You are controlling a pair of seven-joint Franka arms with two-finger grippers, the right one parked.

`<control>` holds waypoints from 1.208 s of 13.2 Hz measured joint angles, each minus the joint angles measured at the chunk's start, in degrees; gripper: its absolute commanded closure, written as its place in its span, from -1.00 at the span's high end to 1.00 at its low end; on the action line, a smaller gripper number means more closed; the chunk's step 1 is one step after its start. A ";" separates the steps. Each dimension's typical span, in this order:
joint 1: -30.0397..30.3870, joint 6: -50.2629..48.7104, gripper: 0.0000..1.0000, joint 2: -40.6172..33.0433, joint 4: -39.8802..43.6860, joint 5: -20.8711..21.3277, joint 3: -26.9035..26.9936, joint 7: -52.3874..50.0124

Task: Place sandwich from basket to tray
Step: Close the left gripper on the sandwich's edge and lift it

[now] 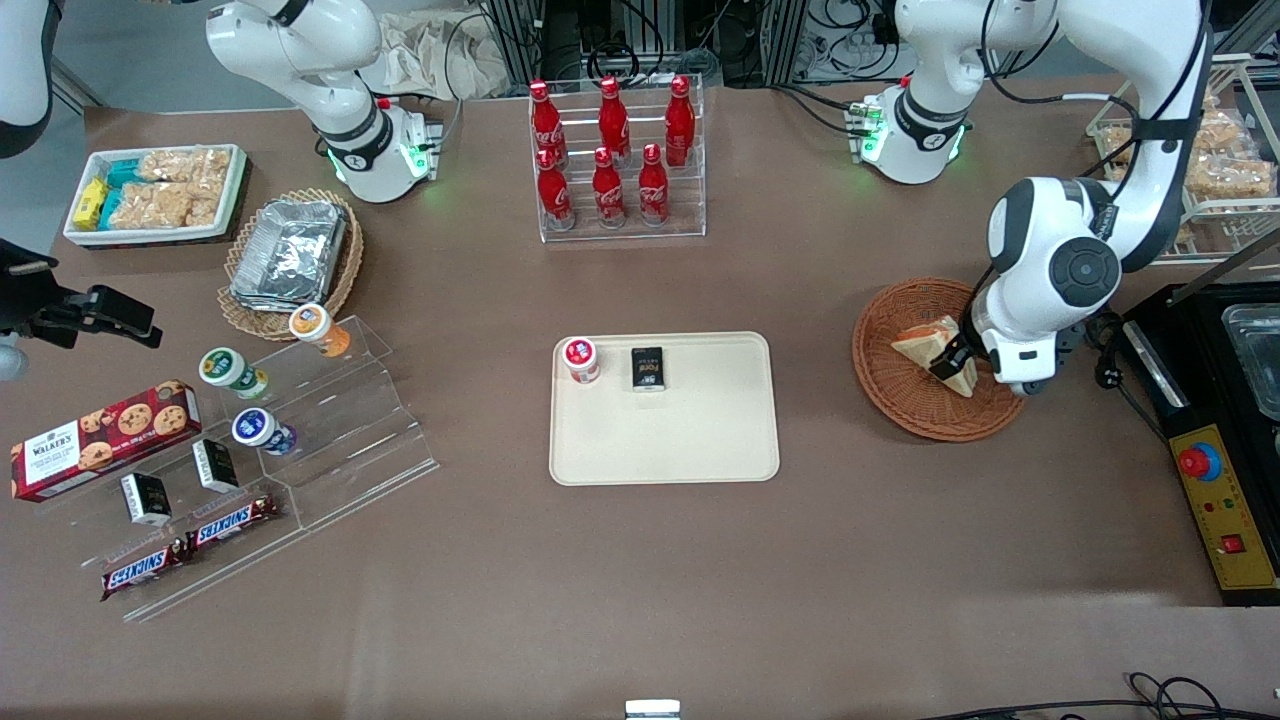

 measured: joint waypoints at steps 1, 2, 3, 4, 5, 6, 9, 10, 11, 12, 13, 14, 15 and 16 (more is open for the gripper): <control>0.00 1.83 1.00 0.04 -1.18 0.00 0.27 0.00; 0.00 2.98 1.00 0.10 -2.01 0.00 0.46 0.00; 0.00 3.61 1.00 0.24 -2.51 0.00 0.51 -0.09; -0.01 4.23 0.92 0.43 -2.82 0.00 0.51 -0.36; -0.05 4.70 0.61 0.67 -3.07 0.00 0.51 -0.61; -0.14 5.11 0.29 1.05 -3.19 0.00 0.49 -0.97; -0.41 5.72 -1.00 2.09 -3.22 0.00 0.16 -4.15; -0.48 5.87 -1.00 2.22 -3.22 0.00 -0.15 -5.10; -0.54 6.03 -1.00 2.23 -3.21 0.00 -0.34 -5.58; -0.55 6.23 -1.00 2.22 -3.16 0.00 -0.39 -5.73; -0.55 6.36 -1.00 2.15 -3.08 0.00 -0.39 -5.83; -0.54 6.47 -1.00 1.88 -2.92 0.00 -0.39 -5.96; -0.52 6.49 -1.00 1.24 -2.63 0.00 -0.37 -6.02; -0.46 6.17 -1.00 0.24 -2.18 0.08 -0.33 -5.90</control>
